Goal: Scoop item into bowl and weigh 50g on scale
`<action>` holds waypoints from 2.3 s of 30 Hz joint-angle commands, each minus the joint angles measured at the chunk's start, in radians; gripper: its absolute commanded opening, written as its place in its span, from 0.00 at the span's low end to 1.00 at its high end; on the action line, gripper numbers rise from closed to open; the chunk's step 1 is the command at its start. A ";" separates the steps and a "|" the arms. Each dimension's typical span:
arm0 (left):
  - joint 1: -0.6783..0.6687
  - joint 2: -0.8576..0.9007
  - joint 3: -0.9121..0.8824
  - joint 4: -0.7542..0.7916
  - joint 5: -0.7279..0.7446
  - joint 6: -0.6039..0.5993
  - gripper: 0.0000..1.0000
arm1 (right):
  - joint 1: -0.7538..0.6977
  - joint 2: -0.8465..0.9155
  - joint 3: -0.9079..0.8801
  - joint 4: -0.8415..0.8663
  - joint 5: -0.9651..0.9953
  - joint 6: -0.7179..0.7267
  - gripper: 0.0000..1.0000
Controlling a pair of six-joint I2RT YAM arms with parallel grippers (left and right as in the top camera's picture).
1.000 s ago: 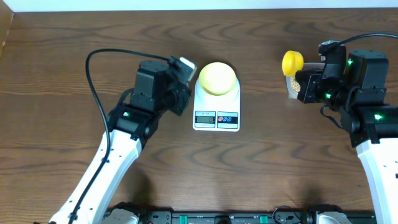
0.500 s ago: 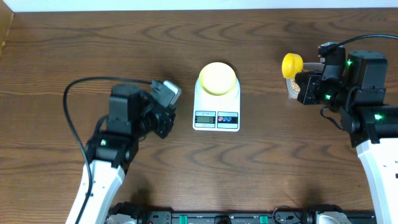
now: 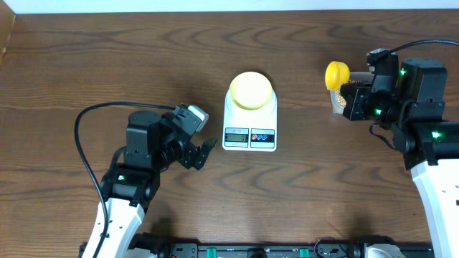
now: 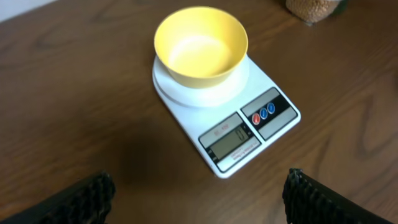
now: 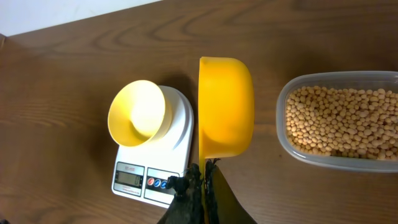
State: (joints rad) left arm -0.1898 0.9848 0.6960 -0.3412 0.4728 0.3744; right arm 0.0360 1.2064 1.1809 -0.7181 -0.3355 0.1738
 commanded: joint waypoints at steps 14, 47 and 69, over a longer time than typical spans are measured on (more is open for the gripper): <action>0.005 -0.006 0.004 -0.138 0.088 0.213 0.89 | -0.005 -0.008 0.014 -0.026 0.005 -0.014 0.01; 0.045 0.036 0.263 -0.380 0.167 0.319 0.90 | -0.005 -0.008 0.014 -0.035 0.004 -0.014 0.01; 0.106 0.237 0.499 -0.550 0.171 0.481 0.90 | -0.005 -0.008 0.014 -0.048 0.005 -0.015 0.01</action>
State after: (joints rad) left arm -0.0875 1.2186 1.1797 -0.8917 0.6300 0.8410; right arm 0.0360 1.2064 1.1809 -0.7662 -0.3355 0.1738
